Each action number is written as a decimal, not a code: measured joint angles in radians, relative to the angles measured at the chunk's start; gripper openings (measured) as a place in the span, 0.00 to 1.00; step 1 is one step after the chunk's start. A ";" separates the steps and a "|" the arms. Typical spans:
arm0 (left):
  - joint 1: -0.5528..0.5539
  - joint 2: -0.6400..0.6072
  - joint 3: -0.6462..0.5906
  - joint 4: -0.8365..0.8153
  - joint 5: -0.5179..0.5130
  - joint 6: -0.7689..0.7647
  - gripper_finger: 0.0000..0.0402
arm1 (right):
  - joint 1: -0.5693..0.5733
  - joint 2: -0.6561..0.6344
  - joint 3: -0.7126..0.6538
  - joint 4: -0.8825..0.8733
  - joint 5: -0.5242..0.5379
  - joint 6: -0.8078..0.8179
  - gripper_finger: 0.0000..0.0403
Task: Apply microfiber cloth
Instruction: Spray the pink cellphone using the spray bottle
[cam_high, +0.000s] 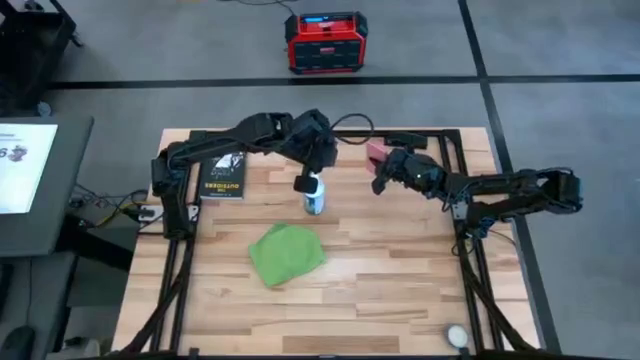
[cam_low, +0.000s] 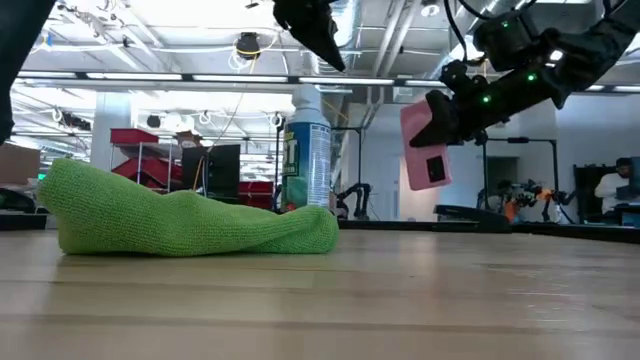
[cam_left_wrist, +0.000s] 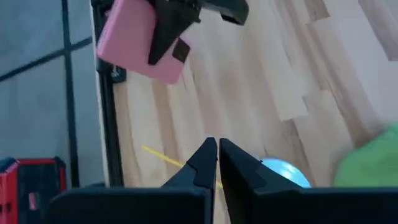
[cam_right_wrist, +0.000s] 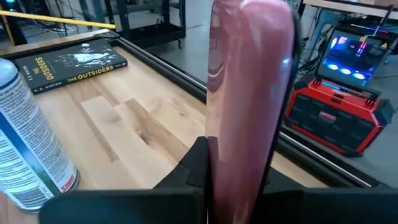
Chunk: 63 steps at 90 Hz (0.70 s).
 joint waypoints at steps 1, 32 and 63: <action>0.000 0.000 -0.002 -0.004 0.000 -0.002 0.00 | 0.000 0.000 0.000 0.001 -0.004 -0.004 0.03; 0.009 0.000 -0.040 -0.017 0.000 -0.037 0.00 | -0.072 0.000 0.000 0.026 -0.136 -0.027 0.03; 0.019 0.000 -0.040 -0.055 0.000 -0.079 0.00 | -0.160 0.221 0.063 0.152 -0.307 -0.059 0.03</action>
